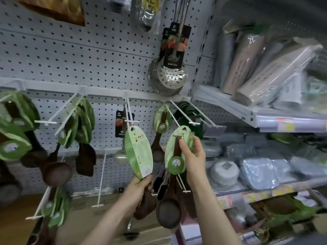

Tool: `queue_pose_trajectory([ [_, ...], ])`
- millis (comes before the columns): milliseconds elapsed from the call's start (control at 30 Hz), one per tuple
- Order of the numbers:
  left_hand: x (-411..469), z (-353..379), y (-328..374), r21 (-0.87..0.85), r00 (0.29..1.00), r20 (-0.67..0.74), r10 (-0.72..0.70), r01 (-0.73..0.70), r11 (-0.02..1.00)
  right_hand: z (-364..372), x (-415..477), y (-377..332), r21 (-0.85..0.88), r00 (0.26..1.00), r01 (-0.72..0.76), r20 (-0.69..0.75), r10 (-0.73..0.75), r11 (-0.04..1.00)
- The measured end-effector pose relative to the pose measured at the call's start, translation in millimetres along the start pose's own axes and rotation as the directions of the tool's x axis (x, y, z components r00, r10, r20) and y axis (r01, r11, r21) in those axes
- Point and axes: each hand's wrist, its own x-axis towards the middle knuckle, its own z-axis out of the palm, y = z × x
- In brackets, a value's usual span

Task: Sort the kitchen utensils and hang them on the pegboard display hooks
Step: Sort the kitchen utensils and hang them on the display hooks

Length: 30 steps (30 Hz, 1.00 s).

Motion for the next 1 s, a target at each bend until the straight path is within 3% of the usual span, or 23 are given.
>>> queue_pose_trajectory([
  [267,21,27,-5,0.102,0.998,0.024,0.059,-0.061,0.993,-16,10,14,-0.041,0.996,-0.029,0.083,0.033,0.999],
  [500,32,24,-9,0.093,0.998,-0.017,0.059,-0.057,0.994,-16,21,24,-0.021,0.996,-0.051,0.067,0.052,0.998],
  [733,27,15,3,0.127,0.998,-0.024,0.056,-0.052,0.990,3,57,42,-0.128,0.997,-0.071,0.018,0.074,0.989],
  [900,30,11,6,0.088,0.999,-0.029,0.027,-0.025,0.996,18,91,51,-0.114,0.982,-0.187,-0.025,0.186,0.976],
  [1000,31,14,4,0.095,0.999,-0.037,0.014,-0.011,0.995,25,106,50,-0.218,0.991,-0.132,-0.049,0.125,0.967],
])
